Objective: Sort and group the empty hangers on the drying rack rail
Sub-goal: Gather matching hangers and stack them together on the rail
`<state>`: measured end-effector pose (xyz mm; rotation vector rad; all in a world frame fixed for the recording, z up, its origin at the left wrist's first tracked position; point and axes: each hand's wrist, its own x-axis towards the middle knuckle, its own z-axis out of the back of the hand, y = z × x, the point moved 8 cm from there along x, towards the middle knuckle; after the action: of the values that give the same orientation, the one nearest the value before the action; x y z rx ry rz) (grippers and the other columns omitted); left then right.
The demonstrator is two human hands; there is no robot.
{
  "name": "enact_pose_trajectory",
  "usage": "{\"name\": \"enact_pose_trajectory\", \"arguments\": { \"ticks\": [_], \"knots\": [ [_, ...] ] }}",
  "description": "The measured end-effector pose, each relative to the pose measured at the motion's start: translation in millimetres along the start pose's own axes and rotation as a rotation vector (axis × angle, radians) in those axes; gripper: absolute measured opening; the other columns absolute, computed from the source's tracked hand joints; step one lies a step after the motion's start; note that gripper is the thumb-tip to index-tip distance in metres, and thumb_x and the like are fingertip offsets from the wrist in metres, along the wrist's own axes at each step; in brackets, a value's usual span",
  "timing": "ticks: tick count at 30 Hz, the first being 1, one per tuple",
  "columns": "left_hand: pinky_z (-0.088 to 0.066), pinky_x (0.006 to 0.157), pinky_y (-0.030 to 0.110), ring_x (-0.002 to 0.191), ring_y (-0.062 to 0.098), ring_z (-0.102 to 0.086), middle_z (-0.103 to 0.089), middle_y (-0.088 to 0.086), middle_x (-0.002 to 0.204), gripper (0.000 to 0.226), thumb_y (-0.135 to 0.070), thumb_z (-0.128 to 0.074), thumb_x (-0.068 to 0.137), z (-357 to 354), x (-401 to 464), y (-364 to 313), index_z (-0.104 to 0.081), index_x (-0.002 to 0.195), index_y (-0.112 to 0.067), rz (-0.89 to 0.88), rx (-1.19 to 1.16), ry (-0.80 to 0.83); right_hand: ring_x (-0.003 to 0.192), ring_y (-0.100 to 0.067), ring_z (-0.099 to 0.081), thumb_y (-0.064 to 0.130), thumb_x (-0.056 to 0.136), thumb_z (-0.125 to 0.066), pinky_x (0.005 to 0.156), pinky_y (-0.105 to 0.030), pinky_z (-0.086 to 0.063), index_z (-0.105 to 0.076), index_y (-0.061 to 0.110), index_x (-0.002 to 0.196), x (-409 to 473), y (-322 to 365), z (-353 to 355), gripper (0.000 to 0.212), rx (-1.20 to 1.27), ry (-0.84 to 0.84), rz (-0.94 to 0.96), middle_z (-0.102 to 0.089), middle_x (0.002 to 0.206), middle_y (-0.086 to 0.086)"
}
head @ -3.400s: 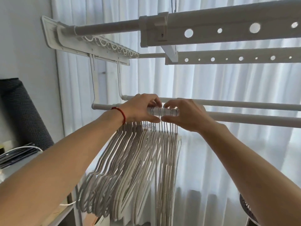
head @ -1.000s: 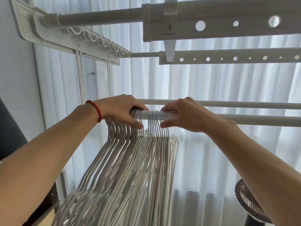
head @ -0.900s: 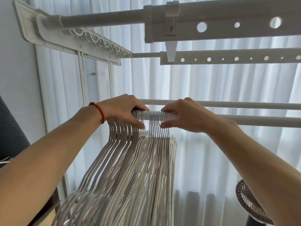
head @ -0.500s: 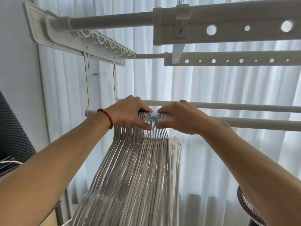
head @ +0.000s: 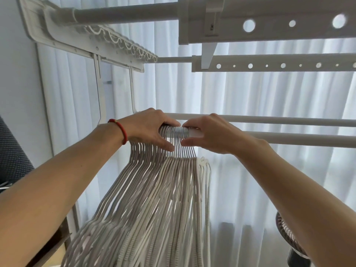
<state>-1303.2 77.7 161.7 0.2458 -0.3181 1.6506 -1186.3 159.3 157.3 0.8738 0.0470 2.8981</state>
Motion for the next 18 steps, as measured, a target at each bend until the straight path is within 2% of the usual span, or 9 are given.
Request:
{"name": "enact_pose_trajectory", "arguments": {
  "ticks": [3, 7, 10, 14, 18],
  "knots": [
    [-0.050, 0.088, 0.029, 0.097, 0.008, -0.064, -0.071, -0.012, 0.108, 0.078, -0.052, -0.088, 0.068, 1, -3, 2, -0.059, 0.138, -0.032, 0.005, 0.006, 0.002, 0.082, -0.013, -0.060, 0.054, 0.085, -0.074, 0.071, -0.029, -0.045, -0.070, 0.028, 0.117, -1, 0, 0, 0.041, -0.008, -0.002, 0.005, -0.067, 0.087, 0.010],
    [-0.048, 0.076, 0.019, 0.087, -0.001, -0.064, -0.072, -0.014, 0.096, 0.066, -0.053, -0.087, 0.068, 2, -4, -2, -0.067, 0.127, -0.033, -0.014, -0.012, -0.015, 0.083, -0.012, -0.059, 0.052, 0.086, -0.074, 0.072, -0.030, -0.045, -0.069, 0.026, 0.119, -6, 1, 3, 0.042, -0.046, -0.002, 0.011, -0.068, 0.092, 0.010],
    [-0.052, 0.085, 0.026, 0.093, 0.003, -0.066, -0.074, -0.013, 0.104, 0.066, -0.052, -0.088, 0.067, 2, -5, -3, -0.068, 0.126, -0.032, -0.008, -0.032, -0.050, 0.090, -0.017, -0.061, 0.051, 0.087, -0.074, 0.080, -0.035, -0.050, -0.066, 0.022, 0.124, -11, 1, 4, 0.047, -0.098, 0.013, 0.036, -0.070, 0.100, 0.006],
    [-0.049, 0.101, 0.032, 0.113, 0.011, -0.063, -0.068, -0.008, 0.128, 0.083, -0.054, -0.089, 0.063, 1, -5, -4, -0.060, 0.138, -0.031, 0.027, -0.008, -0.094, 0.105, -0.018, -0.063, 0.055, 0.087, -0.072, 0.088, -0.033, -0.049, -0.059, 0.022, 0.136, -14, 0, 7, 0.061, -0.095, -0.006, 0.032, -0.070, 0.120, 0.004],
    [-0.049, 0.105, 0.042, 0.122, 0.016, -0.061, -0.066, -0.006, 0.133, 0.089, -0.060, -0.087, 0.062, 0, -6, -9, -0.056, 0.140, -0.031, 0.045, 0.004, -0.085, 0.098, -0.019, -0.066, 0.070, 0.082, -0.066, 0.080, -0.035, -0.053, -0.057, 0.027, 0.137, -12, 7, 6, 0.071, -0.169, -0.037, 0.042, -0.072, 0.117, 0.001]
  ]
}}
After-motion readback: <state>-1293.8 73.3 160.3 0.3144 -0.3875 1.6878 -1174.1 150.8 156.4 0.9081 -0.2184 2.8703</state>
